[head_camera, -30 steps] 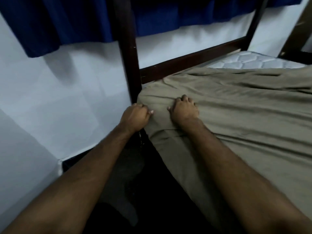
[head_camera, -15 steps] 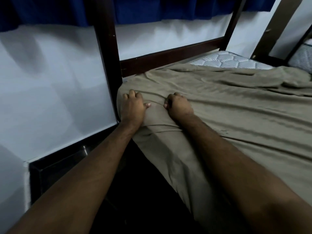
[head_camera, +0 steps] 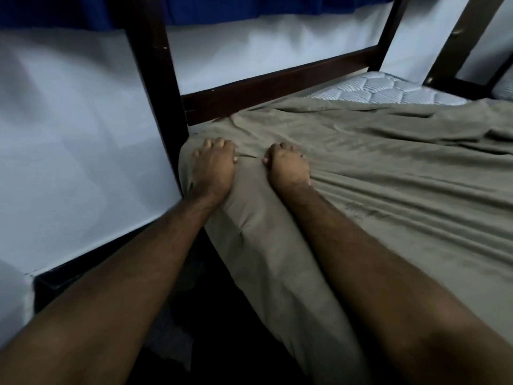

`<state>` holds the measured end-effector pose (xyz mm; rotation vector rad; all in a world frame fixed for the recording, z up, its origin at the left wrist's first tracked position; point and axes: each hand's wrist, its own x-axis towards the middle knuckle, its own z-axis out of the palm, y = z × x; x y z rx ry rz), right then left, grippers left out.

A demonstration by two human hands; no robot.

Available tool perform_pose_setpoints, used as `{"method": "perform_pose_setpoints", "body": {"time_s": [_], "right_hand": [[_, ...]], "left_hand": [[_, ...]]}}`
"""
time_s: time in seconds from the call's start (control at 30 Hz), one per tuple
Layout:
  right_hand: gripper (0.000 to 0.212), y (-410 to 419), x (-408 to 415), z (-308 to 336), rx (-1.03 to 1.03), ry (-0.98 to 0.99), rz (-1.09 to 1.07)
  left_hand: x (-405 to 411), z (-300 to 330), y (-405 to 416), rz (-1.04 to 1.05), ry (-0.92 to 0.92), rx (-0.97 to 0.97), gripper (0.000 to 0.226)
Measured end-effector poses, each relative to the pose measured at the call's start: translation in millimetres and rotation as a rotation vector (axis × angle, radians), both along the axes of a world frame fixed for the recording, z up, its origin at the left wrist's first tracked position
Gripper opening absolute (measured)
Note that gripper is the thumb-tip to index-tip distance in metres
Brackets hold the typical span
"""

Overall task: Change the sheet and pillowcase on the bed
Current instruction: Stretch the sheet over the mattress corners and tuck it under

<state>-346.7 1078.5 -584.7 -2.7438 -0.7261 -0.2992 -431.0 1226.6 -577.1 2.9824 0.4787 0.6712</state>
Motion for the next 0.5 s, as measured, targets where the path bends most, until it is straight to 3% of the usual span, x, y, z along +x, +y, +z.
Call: {"method": "perform_pose_setpoints", "body": {"time_s": [0.17, 0.33, 0.5], "right_hand": [[0.032, 4.8, -6.2, 7.4, -0.079, -0.136, -0.018], [0.027, -13.6, -23.7, 8.1, -0.007, -0.039, 0.121], [0.04, -47.4, -50.0, 6.4, 0.018, 0.054, 0.084]], "left_hand": [[18.0, 6.7, -1.9, 0.006, 0.047, 0.062, 0.024], [10.6, 9.6, -3.1, 0.004, 0.072, 0.045, 0.021], [-5.4, 7.7, -65.0, -0.203, 0.128, -0.176, 0.033]]}}
